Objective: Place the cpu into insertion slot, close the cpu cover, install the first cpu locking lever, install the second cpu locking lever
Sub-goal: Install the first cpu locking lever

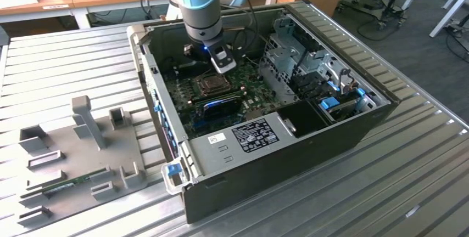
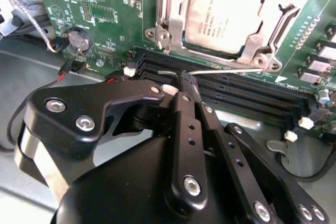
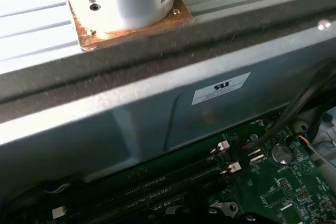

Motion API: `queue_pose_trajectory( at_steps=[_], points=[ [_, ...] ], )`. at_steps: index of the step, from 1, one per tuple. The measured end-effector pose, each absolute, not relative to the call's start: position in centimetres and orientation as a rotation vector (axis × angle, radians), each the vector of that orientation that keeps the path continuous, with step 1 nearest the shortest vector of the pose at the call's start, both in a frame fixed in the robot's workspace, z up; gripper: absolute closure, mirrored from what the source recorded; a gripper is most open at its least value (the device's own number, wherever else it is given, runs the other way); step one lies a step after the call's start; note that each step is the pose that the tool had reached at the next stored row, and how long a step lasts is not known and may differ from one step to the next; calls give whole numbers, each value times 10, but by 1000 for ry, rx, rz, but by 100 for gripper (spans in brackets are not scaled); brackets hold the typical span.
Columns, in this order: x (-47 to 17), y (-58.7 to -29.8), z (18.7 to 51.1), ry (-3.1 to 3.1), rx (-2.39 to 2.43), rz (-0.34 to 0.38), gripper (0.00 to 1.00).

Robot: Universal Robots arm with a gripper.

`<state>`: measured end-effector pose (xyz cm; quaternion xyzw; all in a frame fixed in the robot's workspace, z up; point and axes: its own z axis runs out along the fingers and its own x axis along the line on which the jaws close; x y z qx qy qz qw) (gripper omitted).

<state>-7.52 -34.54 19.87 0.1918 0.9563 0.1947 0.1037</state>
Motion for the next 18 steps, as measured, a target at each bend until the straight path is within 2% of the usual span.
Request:
queue_pose_trajectory(
  at_steps=[18],
  points=[
    [-74, -346, 182, 2822, 566, 570, 90]
  ],
)
